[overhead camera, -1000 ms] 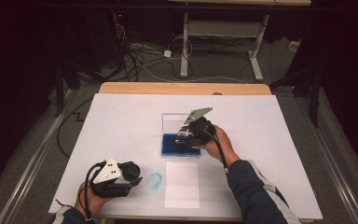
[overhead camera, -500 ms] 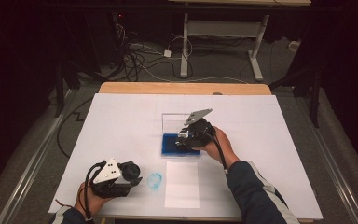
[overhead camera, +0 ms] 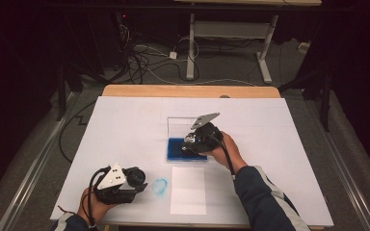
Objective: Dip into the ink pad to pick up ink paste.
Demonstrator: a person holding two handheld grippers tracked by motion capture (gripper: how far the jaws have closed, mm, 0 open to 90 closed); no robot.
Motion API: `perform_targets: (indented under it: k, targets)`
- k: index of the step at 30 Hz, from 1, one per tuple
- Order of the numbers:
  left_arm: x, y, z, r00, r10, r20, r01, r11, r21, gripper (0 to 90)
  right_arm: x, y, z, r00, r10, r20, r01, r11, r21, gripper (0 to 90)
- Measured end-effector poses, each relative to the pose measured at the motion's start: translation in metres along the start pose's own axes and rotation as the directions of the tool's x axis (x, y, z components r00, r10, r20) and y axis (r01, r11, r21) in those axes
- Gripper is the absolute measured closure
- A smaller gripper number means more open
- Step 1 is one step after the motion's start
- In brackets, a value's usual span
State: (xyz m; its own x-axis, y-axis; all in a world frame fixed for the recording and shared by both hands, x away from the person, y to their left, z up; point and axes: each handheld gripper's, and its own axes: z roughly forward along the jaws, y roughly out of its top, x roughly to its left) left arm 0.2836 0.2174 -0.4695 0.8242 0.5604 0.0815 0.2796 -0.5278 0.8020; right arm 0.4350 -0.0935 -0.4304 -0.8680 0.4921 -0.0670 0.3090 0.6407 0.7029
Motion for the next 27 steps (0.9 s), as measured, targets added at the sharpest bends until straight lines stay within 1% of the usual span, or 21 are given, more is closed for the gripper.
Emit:
perform_targets:
  k: [13,27]
  targets:
    - [0.0000,0.0000,-0.0002,1.0000,0.000,0.001,0.000,1.0000,-0.001,35.8,0.0011,0.0013,-0.0002,0.9999,-0.012,0.007,0.012,1.000,0.020,56.8]
    - [0.0000,0.0002,-0.0009,1.0000,-0.002,0.003,0.002,1.0000,-0.004,35.8,0.0021,0.0028,-0.0012,0.9998,-0.015,0.015,0.014,0.999,0.036,56.7]
